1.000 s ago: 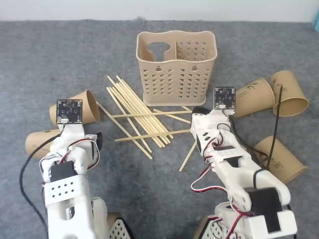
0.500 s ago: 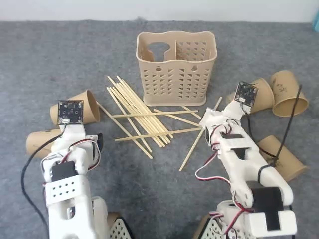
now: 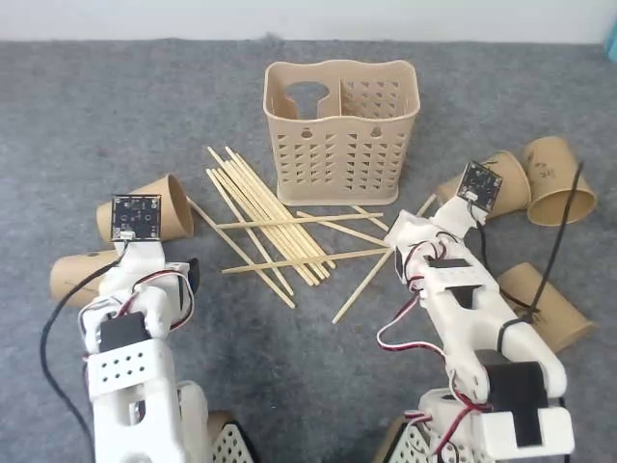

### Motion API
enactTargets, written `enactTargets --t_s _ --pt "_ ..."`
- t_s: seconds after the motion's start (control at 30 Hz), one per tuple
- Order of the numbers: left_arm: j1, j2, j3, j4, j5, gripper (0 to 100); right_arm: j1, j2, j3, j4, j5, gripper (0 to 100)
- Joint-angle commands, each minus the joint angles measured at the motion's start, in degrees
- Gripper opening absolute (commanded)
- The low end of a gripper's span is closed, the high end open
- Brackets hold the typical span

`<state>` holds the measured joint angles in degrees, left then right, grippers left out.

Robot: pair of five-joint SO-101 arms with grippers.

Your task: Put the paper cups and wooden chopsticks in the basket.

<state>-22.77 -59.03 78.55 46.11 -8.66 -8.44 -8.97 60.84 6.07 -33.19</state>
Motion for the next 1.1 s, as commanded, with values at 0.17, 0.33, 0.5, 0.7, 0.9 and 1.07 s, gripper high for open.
enactTargets --t_s 0.17,0.33,0.5,0.7,0.9,1.07 --pt "-0.4 0.1 -0.3 -1.0 -0.4 24 -1.3 -1.0 -4.9 8.8 -3.4 0.7" --pt "-0.4 0.1 -0.3 -1.0 -0.4 24 1.2 -0.9 -9.7 21.8 -4.1 0.7" --pt "-0.4 0.1 -0.4 -1.1 -0.4 24 1.4 -1.0 -10.1 20.5 -8.4 0.7" --pt "-0.4 0.1 -0.4 -1.1 -0.4 24 1.9 -0.3 -10.0 9.5 -8.7 0.7" --pt "-0.4 0.1 -0.4 -1.1 -0.4 24 0.2 3.2 -9.8 5.1 -8.9 0.7" --pt "-0.4 0.1 -0.4 -1.1 -0.4 24 2.1 7.3 -11.3 6.5 -9.9 0.7"
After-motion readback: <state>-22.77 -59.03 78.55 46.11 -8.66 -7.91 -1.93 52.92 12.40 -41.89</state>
